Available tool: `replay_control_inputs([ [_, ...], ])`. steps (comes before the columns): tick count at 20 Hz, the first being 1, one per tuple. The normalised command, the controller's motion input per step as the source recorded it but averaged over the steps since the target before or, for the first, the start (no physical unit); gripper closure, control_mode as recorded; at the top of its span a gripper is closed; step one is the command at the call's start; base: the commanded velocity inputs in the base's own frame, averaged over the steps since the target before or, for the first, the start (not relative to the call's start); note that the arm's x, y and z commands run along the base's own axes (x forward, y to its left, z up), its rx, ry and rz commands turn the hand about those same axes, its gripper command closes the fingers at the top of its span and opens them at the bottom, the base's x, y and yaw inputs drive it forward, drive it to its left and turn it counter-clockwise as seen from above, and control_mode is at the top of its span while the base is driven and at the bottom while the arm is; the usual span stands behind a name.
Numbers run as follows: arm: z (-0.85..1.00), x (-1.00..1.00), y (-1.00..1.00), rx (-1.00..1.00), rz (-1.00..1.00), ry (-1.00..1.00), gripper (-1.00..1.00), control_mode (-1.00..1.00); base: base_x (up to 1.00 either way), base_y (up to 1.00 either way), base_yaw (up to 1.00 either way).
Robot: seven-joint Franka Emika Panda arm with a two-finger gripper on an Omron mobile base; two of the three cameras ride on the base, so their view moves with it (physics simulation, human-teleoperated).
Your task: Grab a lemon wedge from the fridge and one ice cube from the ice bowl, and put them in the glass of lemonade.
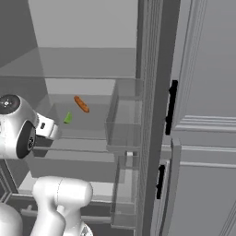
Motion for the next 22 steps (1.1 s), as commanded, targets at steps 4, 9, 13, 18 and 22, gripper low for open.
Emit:
replay_control_inputs([
  [4, 0.0, 0.18, 0.13, -0.02, -0.04, 0.0, -1.0, -1.0, 0.21, 0.14, -0.07],
  [9, -0.08, 0.49, 0.19, -0.03, -0.01, 0.05, -1.0, -1.0, 0.0, 0.0, 0.0],
  [13, -0.24, 0.56, -0.12, 0.0, 0.22, 0.14, -1.0, -1.0, 0.0, 0.0, 0.0],
  [18, -0.34, 0.99, 0.26, -0.01, 0.02, 0.07, -1.0, -1.0, 0.0, 0.0, 0.0],
  [22, -0.43, 0.96, 0.18, 0.0, 0.0, 0.15, -1.0, -1.0, 0.0, 0.0, 0.0],
])
